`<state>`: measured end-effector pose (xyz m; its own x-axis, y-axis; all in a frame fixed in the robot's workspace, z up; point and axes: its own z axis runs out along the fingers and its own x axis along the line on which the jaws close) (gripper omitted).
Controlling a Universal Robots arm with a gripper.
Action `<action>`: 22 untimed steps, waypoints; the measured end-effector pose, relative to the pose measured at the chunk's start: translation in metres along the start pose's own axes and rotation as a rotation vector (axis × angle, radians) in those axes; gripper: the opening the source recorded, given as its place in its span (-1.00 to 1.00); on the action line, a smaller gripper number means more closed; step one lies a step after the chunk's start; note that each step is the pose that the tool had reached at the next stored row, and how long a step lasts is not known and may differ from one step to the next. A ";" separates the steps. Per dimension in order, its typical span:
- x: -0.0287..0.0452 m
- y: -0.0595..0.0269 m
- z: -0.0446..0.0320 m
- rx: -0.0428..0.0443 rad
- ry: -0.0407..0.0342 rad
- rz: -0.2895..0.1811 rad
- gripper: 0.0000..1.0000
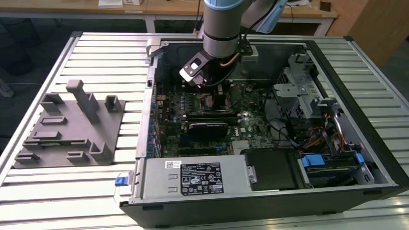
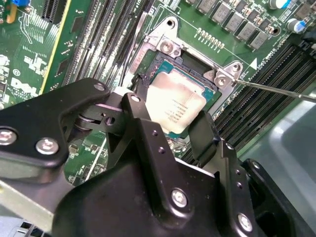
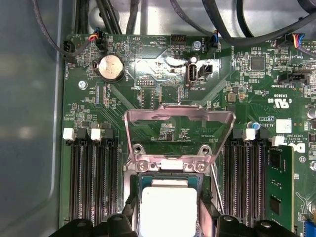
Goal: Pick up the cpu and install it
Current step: 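Place the cpu into insertion slot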
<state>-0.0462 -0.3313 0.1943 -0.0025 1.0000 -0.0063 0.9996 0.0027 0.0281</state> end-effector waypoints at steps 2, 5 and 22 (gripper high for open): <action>0.0000 0.0001 -0.0018 -0.0001 0.0001 0.000 0.20; 0.0000 0.0001 -0.0021 -0.0002 0.0003 0.000 0.20; -0.0010 0.0001 -0.0021 0.0000 0.0000 0.000 -0.03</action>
<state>-0.0462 -0.3323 0.1965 -0.0025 1.0000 -0.0063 0.9996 0.0027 0.0281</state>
